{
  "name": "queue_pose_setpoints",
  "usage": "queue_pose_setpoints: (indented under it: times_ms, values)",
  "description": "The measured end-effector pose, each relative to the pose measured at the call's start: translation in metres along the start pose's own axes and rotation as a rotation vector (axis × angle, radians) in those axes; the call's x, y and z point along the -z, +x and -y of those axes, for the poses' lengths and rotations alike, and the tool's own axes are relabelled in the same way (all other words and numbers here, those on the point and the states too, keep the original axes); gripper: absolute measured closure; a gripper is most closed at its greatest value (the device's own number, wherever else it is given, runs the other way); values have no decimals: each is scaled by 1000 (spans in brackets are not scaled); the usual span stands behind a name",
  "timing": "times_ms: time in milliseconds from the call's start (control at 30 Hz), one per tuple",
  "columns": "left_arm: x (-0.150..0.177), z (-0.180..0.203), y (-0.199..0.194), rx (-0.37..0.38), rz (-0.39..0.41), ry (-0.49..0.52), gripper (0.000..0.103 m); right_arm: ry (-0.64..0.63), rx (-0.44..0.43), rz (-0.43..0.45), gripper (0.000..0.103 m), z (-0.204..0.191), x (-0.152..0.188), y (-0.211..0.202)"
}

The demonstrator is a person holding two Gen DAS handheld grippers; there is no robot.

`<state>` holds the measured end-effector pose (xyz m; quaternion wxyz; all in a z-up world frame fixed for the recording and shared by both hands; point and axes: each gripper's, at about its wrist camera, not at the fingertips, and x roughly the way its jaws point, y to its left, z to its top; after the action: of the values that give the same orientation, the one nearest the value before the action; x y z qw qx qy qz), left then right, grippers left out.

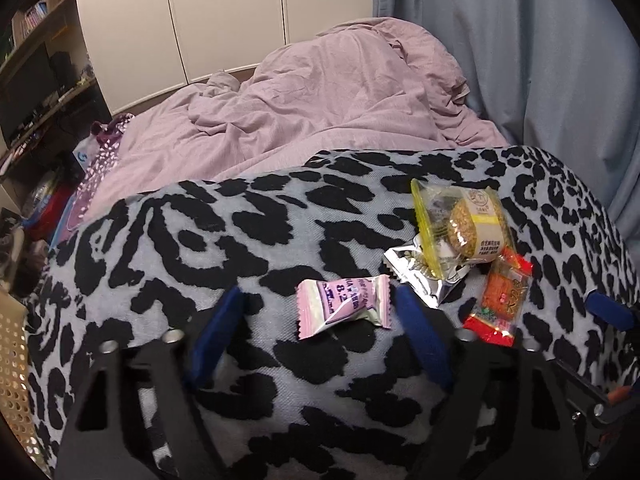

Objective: Organize snacks
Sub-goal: 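Lower the left gripper onto the pink candy pack and close, then grasp the yellow-bagged round cake with the right gripper while the left holds the pink pack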

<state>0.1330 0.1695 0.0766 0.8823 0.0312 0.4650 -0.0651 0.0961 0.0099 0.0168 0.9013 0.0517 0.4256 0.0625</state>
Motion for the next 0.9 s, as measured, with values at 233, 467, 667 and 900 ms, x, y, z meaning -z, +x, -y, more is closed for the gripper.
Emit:
queue_pose_setpoints:
  times_ms: [233, 467, 667, 900]
  values:
    - [6, 8, -8, 1, 25, 39, 59, -12, 5, -5, 5, -2, 1, 0]
    - [12, 1, -19, -2, 55, 12, 64, -55, 14, -22, 5, -7, 3, 2]
    - [15, -7, -40, -12, 117, -2, 64, -115, 38, -35, 5, -14, 8, 3]
    - [23, -13, -61, -5, 152, -8, 64, -83, 24, -19, 5, -11, 9, -2]
